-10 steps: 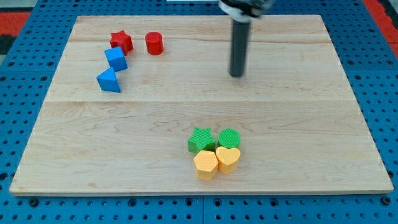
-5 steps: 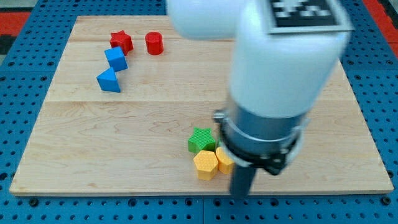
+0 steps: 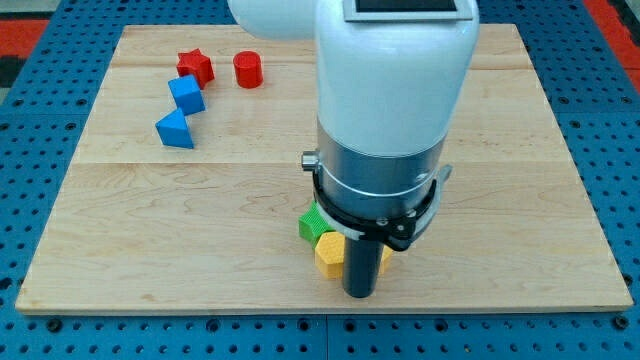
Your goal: Slide the yellow heart to the center
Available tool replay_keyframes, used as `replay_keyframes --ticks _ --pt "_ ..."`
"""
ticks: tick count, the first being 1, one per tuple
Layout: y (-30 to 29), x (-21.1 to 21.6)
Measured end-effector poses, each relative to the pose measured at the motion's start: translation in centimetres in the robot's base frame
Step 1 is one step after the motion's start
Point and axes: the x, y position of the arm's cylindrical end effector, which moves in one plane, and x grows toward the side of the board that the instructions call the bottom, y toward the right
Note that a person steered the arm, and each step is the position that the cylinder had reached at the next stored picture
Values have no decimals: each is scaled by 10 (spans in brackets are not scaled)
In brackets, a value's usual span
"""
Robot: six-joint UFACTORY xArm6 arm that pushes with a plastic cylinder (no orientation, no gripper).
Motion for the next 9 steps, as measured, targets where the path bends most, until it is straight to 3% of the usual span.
replay_keyframes --ticks 3,6,9 --pt "2 -27" --pt "44 -27" --pt "41 -81"
